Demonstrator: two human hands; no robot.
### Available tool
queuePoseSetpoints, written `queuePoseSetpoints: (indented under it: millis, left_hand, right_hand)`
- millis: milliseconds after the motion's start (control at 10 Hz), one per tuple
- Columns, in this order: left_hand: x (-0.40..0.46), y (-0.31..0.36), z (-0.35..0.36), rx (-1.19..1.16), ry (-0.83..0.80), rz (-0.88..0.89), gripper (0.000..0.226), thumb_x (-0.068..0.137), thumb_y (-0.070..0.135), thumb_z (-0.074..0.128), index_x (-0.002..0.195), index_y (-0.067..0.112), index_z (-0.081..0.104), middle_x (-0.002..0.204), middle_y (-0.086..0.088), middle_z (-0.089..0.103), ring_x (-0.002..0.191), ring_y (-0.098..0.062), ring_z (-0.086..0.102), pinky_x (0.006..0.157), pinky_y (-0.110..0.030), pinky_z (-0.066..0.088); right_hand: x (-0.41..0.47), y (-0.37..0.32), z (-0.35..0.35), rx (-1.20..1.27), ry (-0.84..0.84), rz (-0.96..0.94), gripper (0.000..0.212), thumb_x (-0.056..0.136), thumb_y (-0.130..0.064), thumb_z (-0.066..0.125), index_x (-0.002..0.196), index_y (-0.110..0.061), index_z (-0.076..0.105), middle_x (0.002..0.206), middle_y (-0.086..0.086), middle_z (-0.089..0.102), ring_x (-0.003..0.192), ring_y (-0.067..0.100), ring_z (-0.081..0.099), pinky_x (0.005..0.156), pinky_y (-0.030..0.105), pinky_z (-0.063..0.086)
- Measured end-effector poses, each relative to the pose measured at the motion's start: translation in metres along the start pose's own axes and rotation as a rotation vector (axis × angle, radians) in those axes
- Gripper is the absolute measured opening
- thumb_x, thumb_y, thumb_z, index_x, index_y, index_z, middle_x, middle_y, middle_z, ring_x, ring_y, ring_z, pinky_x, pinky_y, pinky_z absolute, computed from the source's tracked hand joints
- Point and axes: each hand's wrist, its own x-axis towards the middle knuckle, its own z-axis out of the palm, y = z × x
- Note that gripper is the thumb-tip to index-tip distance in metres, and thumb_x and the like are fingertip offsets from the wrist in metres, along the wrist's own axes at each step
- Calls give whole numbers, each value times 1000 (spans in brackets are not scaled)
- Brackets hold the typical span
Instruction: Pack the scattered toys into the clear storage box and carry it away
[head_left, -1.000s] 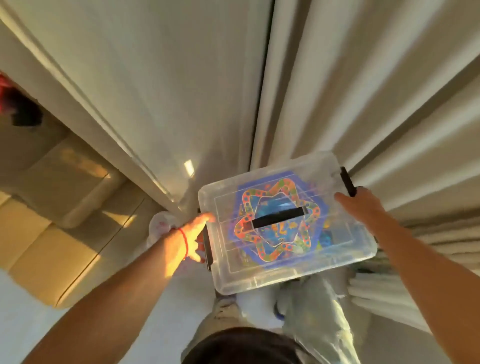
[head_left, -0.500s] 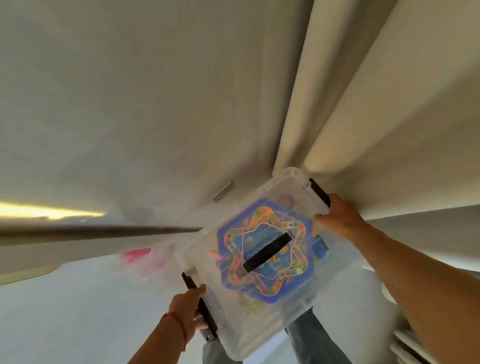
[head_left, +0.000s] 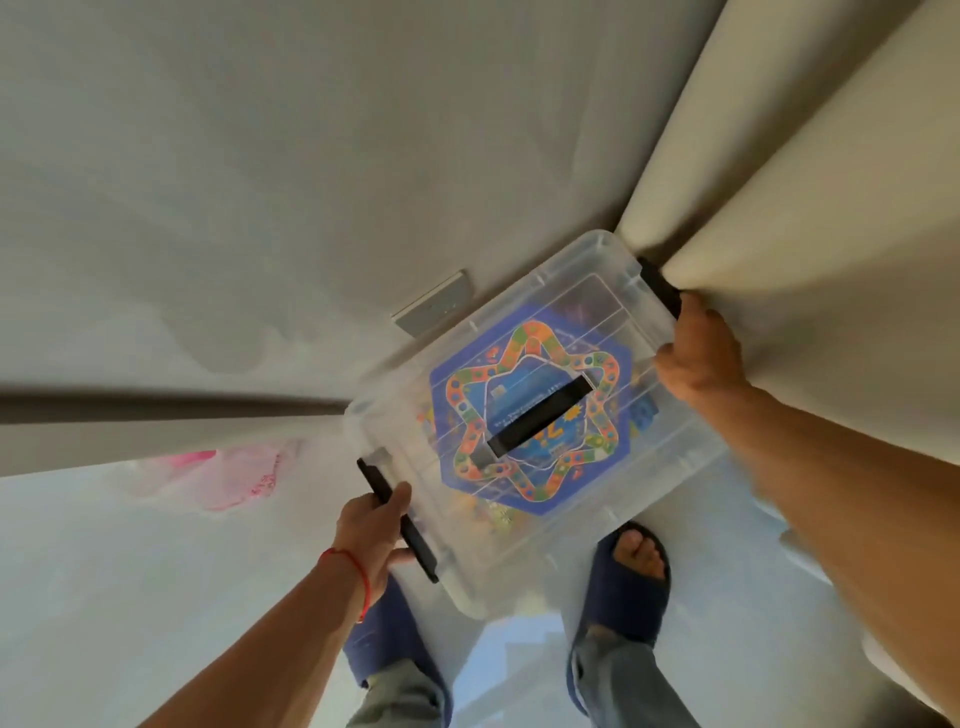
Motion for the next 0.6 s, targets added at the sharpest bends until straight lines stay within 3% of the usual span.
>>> queuePoseSetpoints:
  millis: [100, 200, 400, 500, 600]
  left_hand:
    - [1, 6, 1, -24, 16, 34, 31, 96, 20, 63, 108, -8, 59, 104, -26, 65, 98, -40, 67, 69, -54, 60]
    - [2, 10, 0, -23, 46, 23, 27, 95, 20, 64, 103, -5, 61, 108, -26, 67, 98, -40, 67, 78, -62, 57]
    - [7, 11, 1, 13, 76, 29, 17, 95, 21, 65, 93, 4, 63, 101, -18, 69, 95, -37, 68, 79, -59, 57]
    - [10, 15, 1, 131, 178, 87, 22, 89, 29, 70, 85, 8, 66, 96, -17, 72, 87, -35, 70, 75, -55, 60]
    - [-4, 31, 8, 268, 343, 150, 31, 79, 26, 68, 105, 10, 62, 107, -15, 69, 96, -35, 67, 84, -48, 59]
  right_hand:
    - [5, -5, -7, 3, 5, -58, 64, 85, -2, 60, 145, -7, 38, 131, 27, 53, 120, 47, 52, 101, 49, 43]
    - [3, -6, -13, -9, 3, -95, 66, 83, 0, 63, 145, -7, 40, 134, 26, 53, 123, 45, 51, 101, 46, 41]
    - [2, -3, -19, -40, -6, -145, 66, 82, 4, 66, 143, -6, 41, 132, 25, 55, 123, 44, 51, 100, 47, 41]
    - [0, -3, -24, -73, -21, -185, 68, 86, 3, 62, 148, -6, 36, 136, 25, 51, 126, 43, 49, 103, 47, 40]
    - [-8, -7, -26, -138, -32, -208, 66, 84, -2, 65, 144, -9, 39, 135, 22, 46, 123, 43, 49, 101, 49, 45]
